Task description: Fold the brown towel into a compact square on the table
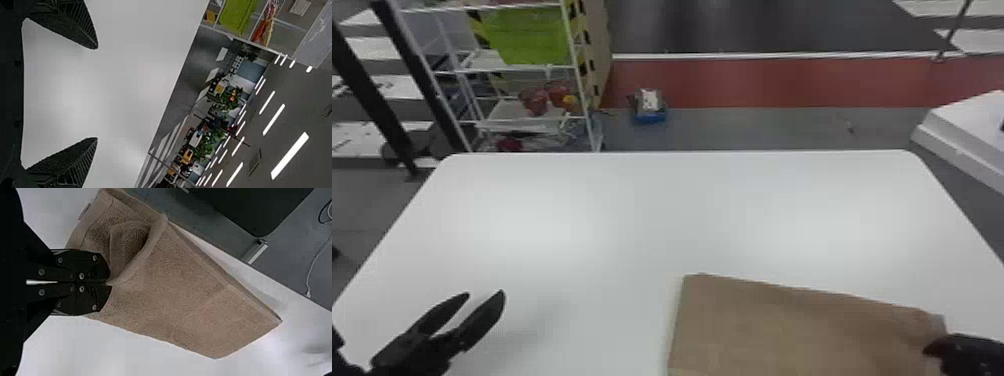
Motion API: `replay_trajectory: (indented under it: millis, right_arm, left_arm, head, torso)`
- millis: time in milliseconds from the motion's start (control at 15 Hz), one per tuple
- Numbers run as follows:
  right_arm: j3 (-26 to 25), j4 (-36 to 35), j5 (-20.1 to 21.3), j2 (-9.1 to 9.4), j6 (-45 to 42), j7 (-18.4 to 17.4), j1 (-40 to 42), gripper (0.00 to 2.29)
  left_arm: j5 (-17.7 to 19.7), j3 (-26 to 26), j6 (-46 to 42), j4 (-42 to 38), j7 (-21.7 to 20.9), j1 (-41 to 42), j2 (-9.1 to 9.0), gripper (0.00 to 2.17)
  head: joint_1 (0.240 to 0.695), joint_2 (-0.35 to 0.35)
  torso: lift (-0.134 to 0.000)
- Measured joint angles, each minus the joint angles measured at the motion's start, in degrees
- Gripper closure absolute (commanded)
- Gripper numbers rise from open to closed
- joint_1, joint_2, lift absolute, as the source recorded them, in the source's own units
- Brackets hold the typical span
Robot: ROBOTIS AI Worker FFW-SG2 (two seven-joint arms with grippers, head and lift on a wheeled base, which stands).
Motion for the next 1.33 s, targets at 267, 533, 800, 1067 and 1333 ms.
replay_trajectory:
  millis: [267, 533, 800, 1067, 1333]
  right_arm:
    - [-0.8, 0.2, -2.6, -0.27, 0.4, 0.0, -0.8, 1.56]
    - [-5.1, -4.9, -8.3, 0.05, 1.8, 0.0, 0.0, 1.56]
    - [-7.6, -2.5, -9.0, -0.14, 0.3, 0.0, 3.0, 1.56]
    - [-5.6, 1.2, -6.4, -0.30, -1.3, 0.0, 1.5, 1.56]
    - [-5.3, -0.1, -5.5, -0.30, -1.2, 0.0, 1.6, 1.54]
  left_arm:
    - [-0.2, 0.0, 0.0, 0.5, -0.1, -0.6, 0.00, 0.05]
    - [-0.3, 0.2, 0.0, 0.4, 0.0, -0.8, 0.00, 0.05]
    - [-1.1, 0.0, 0.0, 0.8, 0.0, -1.7, 0.00, 0.05]
    - [-2.0, -0.9, 0.1, 0.8, -0.1, -2.3, 0.00, 0.05]
    - [-2.0, -0.6, 0.3, 0.7, -0.2, -2.0, 0.00, 0.05]
  head:
    - [0.695, 0.036]
    - [0.695, 0.040]
    - [0.695, 0.009]
    - [0.695, -0.012]
    - [0.695, 0.000]
  torso:
    - [-0.134]
    - [-0.134]
    - [-0.134]
    - [-0.134]
    - [-0.134]
